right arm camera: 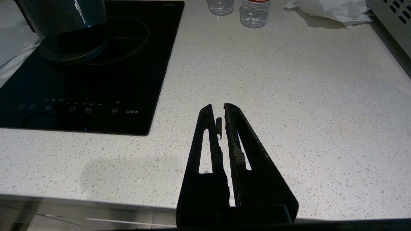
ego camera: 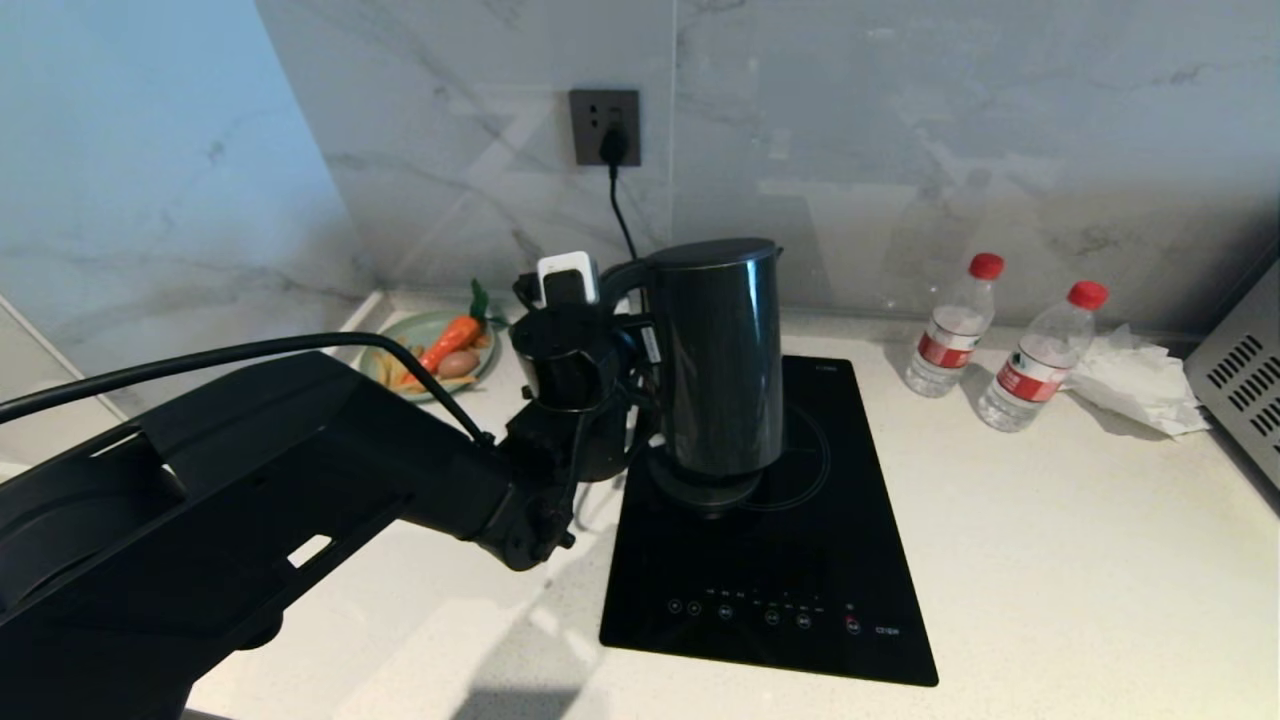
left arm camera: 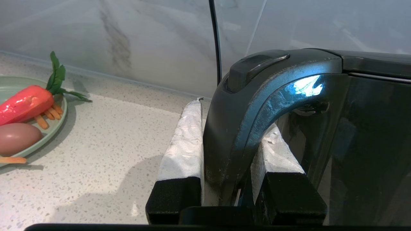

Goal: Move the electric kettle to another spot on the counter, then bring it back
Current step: Place it on the power base

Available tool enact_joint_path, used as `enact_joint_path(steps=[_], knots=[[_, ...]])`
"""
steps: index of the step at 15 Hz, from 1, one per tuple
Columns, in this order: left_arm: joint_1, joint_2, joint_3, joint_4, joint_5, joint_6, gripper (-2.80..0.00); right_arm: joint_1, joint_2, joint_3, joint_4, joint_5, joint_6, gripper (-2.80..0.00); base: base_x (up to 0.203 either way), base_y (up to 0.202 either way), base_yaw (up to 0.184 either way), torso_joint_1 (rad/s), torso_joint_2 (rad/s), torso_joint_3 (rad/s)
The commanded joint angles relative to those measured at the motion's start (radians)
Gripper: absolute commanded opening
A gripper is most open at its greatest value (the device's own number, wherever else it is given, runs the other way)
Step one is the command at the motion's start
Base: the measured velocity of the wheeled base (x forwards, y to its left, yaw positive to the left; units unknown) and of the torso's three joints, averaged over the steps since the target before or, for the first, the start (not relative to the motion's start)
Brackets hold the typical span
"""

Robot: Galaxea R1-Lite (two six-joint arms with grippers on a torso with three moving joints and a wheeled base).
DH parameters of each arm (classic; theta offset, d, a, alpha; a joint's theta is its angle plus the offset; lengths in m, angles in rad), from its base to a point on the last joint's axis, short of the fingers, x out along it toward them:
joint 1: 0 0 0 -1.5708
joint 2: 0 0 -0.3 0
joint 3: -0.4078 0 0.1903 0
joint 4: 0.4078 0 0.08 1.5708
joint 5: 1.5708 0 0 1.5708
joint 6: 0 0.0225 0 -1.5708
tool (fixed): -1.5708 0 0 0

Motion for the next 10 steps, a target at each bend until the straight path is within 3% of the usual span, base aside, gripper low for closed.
enact_joint_path(steps=[1,10], knots=[[0.005,0.009,-0.003,-0.005,0.004,-0.001,-2.80,0.000,0.000,0.000,0.000,-0.001,0.000,-2.80,0.000,0.000,0.000,0.000,0.00,0.000],[0.033,-0.066,0.116,-0.020,-0.010,-0.001,-2.80,0.000,0.000,0.000,0.000,0.000,0.000,-2.80,0.000,0.000,0.000,0.000,0.00,0.000]])
